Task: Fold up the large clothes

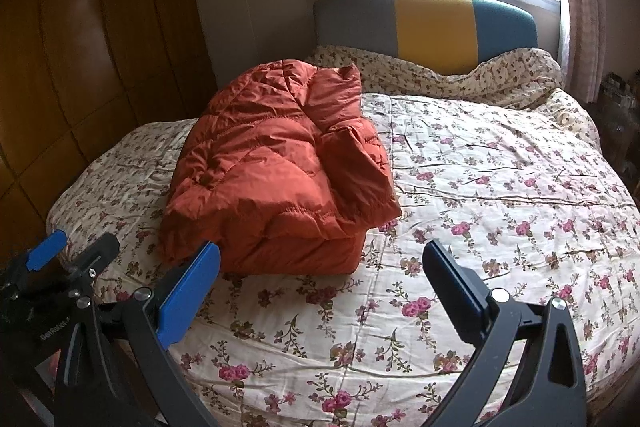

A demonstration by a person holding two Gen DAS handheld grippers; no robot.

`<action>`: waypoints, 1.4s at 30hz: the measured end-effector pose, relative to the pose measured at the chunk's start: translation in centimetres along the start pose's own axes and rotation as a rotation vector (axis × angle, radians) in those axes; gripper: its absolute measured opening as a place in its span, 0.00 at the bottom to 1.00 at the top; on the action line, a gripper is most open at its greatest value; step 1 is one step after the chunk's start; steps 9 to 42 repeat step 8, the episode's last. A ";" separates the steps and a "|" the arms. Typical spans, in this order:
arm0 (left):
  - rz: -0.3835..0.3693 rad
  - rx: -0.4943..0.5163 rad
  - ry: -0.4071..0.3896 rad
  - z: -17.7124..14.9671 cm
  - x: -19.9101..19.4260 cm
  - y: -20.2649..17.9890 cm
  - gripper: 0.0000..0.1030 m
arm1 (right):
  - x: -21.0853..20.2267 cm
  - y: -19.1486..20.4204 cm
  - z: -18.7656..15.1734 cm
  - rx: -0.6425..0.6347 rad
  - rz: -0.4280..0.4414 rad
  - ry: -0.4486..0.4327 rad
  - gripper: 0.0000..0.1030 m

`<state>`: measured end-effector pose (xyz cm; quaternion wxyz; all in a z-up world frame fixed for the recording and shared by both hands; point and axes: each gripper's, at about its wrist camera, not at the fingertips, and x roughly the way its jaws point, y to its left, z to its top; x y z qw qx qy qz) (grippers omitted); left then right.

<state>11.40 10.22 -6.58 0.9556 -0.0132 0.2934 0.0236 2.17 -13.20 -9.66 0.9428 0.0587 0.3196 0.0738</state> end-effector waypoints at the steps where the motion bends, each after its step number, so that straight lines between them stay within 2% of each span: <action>1: -0.002 -0.001 0.011 0.0 0.2 0.1 0.97 | 0.1 0.0 0.0 0.001 -0.001 0.003 0.98; 8: 0.024 -0.007 0.062 -0.5 2.2 0.9 0.97 | 1.9 -1.2 0.3 0.017 -0.003 0.034 0.98; 42: 0.024 -0.007 0.062 -0.5 2.2 0.9 0.97 | 1.9 -1.2 0.3 0.017 -0.003 0.034 0.98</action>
